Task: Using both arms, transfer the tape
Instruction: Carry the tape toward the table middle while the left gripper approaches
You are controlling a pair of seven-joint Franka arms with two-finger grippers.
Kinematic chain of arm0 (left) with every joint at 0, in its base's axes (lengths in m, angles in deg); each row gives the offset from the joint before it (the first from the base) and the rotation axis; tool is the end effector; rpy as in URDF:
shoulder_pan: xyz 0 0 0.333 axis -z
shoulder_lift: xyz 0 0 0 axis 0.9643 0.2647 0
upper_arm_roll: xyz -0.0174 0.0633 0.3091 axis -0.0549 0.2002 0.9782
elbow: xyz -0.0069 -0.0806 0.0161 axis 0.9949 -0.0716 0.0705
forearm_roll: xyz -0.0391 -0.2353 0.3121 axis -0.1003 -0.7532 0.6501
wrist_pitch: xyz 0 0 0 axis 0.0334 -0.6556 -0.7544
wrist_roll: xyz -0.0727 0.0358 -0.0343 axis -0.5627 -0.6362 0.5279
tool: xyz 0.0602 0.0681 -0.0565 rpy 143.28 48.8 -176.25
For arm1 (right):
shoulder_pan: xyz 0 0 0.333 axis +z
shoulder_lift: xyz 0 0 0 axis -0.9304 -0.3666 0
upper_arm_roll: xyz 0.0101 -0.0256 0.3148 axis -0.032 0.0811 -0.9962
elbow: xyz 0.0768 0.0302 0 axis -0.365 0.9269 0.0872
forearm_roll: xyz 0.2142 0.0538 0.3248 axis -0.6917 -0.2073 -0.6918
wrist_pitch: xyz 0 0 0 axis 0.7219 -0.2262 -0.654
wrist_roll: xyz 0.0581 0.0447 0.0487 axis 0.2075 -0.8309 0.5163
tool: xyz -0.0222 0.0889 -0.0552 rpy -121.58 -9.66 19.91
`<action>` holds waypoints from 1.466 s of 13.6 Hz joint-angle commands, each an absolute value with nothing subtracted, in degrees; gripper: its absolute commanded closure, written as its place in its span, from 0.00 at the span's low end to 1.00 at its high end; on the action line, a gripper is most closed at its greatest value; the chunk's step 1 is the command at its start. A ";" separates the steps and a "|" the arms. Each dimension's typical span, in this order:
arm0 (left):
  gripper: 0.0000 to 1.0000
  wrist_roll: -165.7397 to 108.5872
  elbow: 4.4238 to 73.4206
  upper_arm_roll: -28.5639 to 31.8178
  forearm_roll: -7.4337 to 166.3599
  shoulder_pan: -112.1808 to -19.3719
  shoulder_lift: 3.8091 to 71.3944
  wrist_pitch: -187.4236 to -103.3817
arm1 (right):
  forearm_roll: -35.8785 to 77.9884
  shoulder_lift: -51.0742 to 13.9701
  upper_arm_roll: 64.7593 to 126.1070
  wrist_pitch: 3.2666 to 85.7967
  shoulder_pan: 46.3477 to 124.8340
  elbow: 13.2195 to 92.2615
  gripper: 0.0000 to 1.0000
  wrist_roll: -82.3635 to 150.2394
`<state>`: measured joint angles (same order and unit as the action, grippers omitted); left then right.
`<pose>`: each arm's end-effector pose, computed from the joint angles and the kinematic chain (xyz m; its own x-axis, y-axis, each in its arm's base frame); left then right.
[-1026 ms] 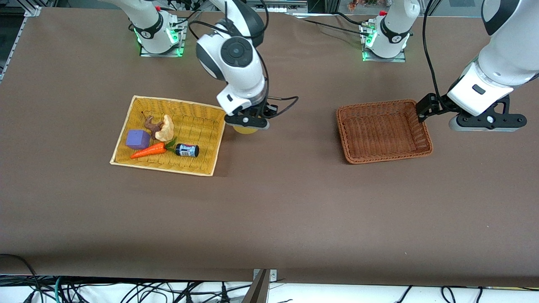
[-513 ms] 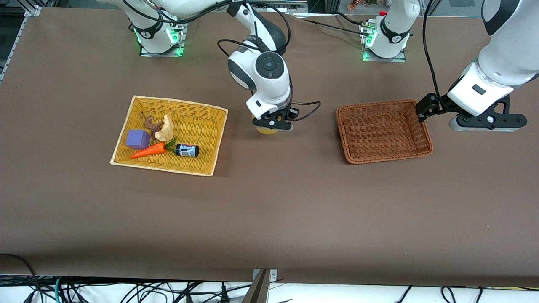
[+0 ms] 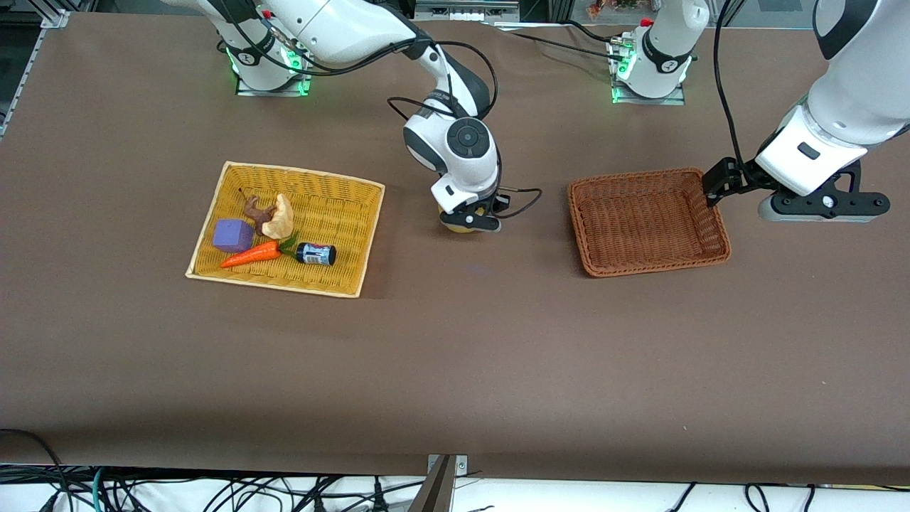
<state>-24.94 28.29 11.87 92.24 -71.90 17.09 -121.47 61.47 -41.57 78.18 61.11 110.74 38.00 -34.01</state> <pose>0.5766 -0.0991 0.5879 0.9999 -0.0150 -0.0078 -0.0154 -0.9983 -0.0558 0.4473 0.5689 0.2073 0.9816 -0.1764 -0.0733 -0.1821 -0.9799 -0.0813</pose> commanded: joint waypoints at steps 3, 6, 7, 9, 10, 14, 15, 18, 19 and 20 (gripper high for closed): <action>0.00 -25.36 28.77 11.43 91.79 -72.54 16.20 -121.58 | 63.26 -43.60 78.38 60.66 111.21 35.72 1.00 -35.25; 0.00 -25.36 28.77 11.43 91.71 -72.37 16.20 -121.58 | 63.18 -43.95 78.38 61.10 111.30 35.72 0.82 -35.52; 0.00 -25.36 28.77 11.43 91.71 -72.37 16.20 -121.58 | 63.17 -44.13 78.38 61.19 111.21 35.63 0.58 -35.52; 0.00 -25.36 28.77 11.43 91.71 -72.37 16.20 -121.14 | 63.17 -44.22 78.38 61.19 111.21 35.72 0.13 -35.52; 0.00 -25.36 28.77 11.43 91.71 -72.19 16.20 -121.05 | 63.26 -44.13 78.38 61.10 111.21 35.63 0.00 -35.34; 0.00 -25.36 28.77 10.64 91.18 -71.40 16.99 -119.12 | 65.10 -42.29 78.38 57.61 111.21 32.75 0.00 -34.46; 0.00 -25.36 28.86 10.46 90.31 -71.40 17.08 -118.86 | 65.80 -41.50 78.38 53.67 110.95 30.21 0.00 -33.59; 0.00 -25.45 28.86 10.37 87.33 -71.40 17.51 -118.85 | 66.34 -38.79 79.08 44.33 109.64 26.14 0.00 -22.73; 0.00 -25.45 28.86 10.46 85.14 -71.57 18.13 -118.68 | 66.16 -36.68 79.35 43.62 108.23 26.23 0.00 -19.21; 0.00 -25.45 28.95 10.46 83.29 -71.49 18.39 -118.68 | 66.25 -34.22 79.35 42.56 106.39 26.49 0.00 -15.25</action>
<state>-24.94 28.53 10.46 86.49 -71.26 18.02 -119.16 65.66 -38.50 79.49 45.47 109.42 25.92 -21.86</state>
